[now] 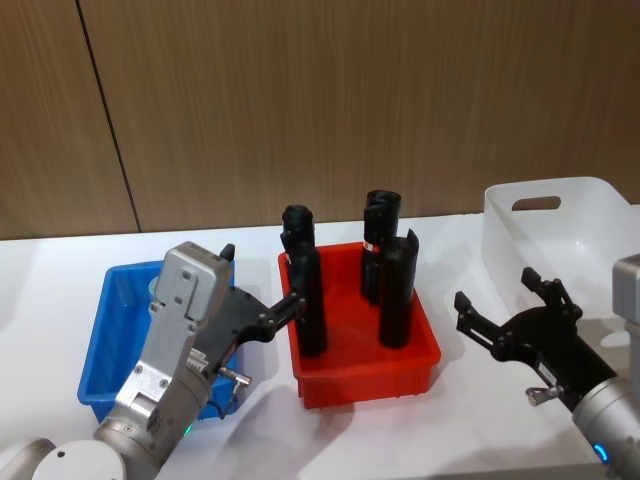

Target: Pick the cotton swabs from the blue box and place them into the white box.

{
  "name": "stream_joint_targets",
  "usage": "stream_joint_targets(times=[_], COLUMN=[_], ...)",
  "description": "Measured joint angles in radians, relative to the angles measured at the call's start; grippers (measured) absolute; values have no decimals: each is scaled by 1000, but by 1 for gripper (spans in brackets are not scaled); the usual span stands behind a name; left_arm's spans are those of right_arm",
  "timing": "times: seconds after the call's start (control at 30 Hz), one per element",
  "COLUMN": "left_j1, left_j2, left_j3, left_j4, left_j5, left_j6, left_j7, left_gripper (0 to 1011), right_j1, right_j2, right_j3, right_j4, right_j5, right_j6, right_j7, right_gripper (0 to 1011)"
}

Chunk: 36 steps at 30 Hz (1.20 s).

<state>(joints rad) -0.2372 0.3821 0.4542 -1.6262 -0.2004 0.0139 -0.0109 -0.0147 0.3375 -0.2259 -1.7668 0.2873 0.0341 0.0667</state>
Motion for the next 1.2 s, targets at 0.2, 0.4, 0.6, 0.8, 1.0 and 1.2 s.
stream_joint_targets(times=[0.2, 0.4, 0.6, 0.8, 1.0, 1.2], left_j1=[0, 0, 0, 0, 0, 0], left_j2=[0, 0, 0, 0, 0, 0], left_j3=[0, 0, 0, 0, 0, 0], left_j4=[0, 0, 0, 0, 0, 0], left_j5=[0, 0, 0, 0, 0, 0], left_j6=[0, 0, 0, 0, 0, 0], left_j7=[0, 0, 0, 0, 0, 0], left_gripper=[1004, 1004, 1004, 1004, 1004, 1004], right_j1=[0, 0, 0, 0, 0, 0], right_j2=[0, 0, 0, 0, 0, 0], right_j3=[0, 0, 0, 0, 0, 0], right_j4=[0, 0, 0, 0, 0, 0], right_j5=[0, 0, 0, 0, 0, 0], right_j6=[0, 0, 0, 0, 0, 0], right_j7=[0, 0, 0, 0, 0, 0], right_gripper=[1001, 1002, 1001, 1002, 1002, 1001])
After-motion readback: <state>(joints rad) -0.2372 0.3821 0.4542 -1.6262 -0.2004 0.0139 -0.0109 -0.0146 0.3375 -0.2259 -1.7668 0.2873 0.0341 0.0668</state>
